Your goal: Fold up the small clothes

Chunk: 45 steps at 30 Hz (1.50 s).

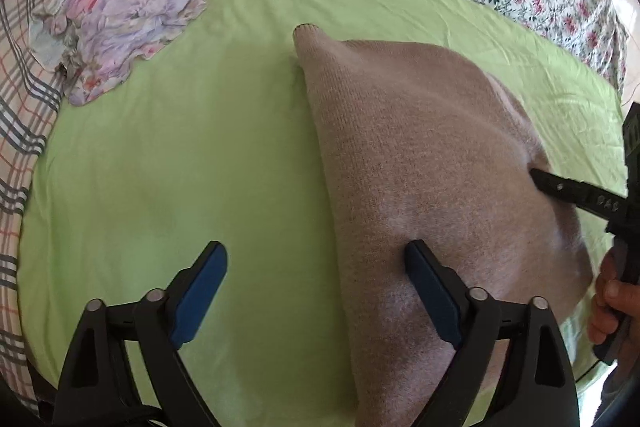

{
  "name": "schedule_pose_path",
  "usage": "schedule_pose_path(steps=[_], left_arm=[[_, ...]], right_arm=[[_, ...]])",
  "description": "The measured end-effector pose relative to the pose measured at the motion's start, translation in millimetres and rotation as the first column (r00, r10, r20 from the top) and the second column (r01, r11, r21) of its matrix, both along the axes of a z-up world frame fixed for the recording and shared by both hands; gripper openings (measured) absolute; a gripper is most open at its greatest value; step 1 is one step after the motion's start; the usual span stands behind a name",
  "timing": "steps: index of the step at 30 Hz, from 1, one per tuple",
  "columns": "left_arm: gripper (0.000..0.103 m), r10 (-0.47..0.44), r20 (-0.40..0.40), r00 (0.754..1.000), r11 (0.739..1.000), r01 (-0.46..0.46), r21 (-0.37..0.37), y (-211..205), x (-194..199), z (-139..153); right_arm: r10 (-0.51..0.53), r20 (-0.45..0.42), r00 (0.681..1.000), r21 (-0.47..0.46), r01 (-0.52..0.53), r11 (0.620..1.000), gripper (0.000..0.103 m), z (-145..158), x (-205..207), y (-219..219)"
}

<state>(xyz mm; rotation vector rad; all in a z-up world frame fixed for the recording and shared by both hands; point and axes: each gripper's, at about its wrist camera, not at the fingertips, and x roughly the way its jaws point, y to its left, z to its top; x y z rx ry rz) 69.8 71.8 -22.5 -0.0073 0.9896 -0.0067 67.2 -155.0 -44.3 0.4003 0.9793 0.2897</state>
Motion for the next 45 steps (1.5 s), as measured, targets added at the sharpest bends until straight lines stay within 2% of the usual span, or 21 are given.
schedule_pose_path(steps=[5,10,14,19,29,35,45], left_arm=[[0.093,0.015,-0.003,1.0,1.0,-0.015,-0.001,3.0,-4.1,6.5],[0.093,0.005,0.001,1.0,1.0,-0.005,0.005,1.2,-21.4,17.1],[0.093,0.004,0.008,1.0,0.998,-0.004,0.056,-5.5,-38.8,21.7],[0.093,-0.003,0.006,1.0,0.996,0.002,0.094,-10.9,-59.2,24.0],[0.093,-0.002,0.015,1.0,0.985,-0.001,0.17,-18.4,-88.2,24.7],[0.094,-0.01,0.01,1.0,0.983,0.008,0.184,-22.8,-95.3,22.5],[0.095,-0.016,0.046,0.999,0.985,0.008,0.172,-21.2,-91.0,34.2]], right_arm=[[-0.007,0.017,1.0,-0.028,0.008,1.0,0.025,17.9,-12.1,1.3],[-0.014,0.045,0.999,-0.057,0.017,0.998,0.027,38.7,-34.7,2.6],[0.01,0.061,0.998,-0.059,-0.006,0.998,0.046,49.1,-57.5,7.6],[0.059,0.09,0.994,-0.088,-0.051,0.995,0.05,59.2,-87.3,23.5],[0.155,0.11,0.982,-0.203,-0.13,0.97,0.084,60.9,-132.3,47.6],[0.169,0.078,0.983,-0.234,-0.147,0.961,0.088,53.3,-138.4,52.7],[0.183,0.082,0.98,-0.259,-0.157,0.953,0.092,58.2,-123.8,58.5]])
